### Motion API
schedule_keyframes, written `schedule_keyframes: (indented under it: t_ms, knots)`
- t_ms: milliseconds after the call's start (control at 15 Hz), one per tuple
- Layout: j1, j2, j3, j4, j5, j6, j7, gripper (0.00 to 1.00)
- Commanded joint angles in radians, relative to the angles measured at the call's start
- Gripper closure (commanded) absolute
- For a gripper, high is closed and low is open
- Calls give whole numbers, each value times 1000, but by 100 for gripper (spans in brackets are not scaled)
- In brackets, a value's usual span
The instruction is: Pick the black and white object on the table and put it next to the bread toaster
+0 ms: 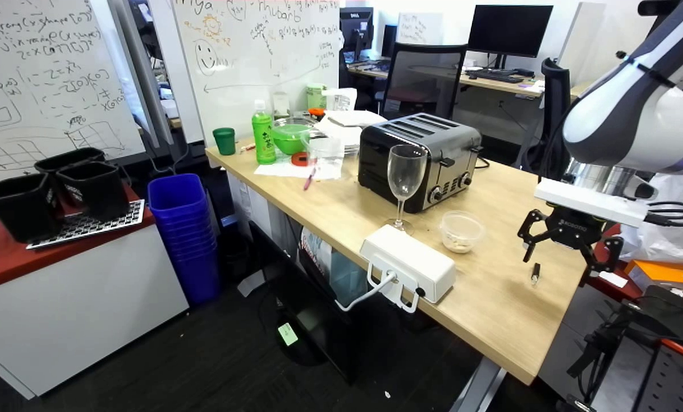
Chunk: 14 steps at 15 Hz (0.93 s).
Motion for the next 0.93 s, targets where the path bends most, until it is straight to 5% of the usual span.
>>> schedule_keyframes:
  t_ms: [0,267,400,867]
  knots:
    - [20,47,-6,1,57,81,-20,0]
    - [6,81,7,1,57,131,-12,4]
    - [3,86,9,2,60,142,-13,28]
    - [2,89,14,6,56,153,-13,73]
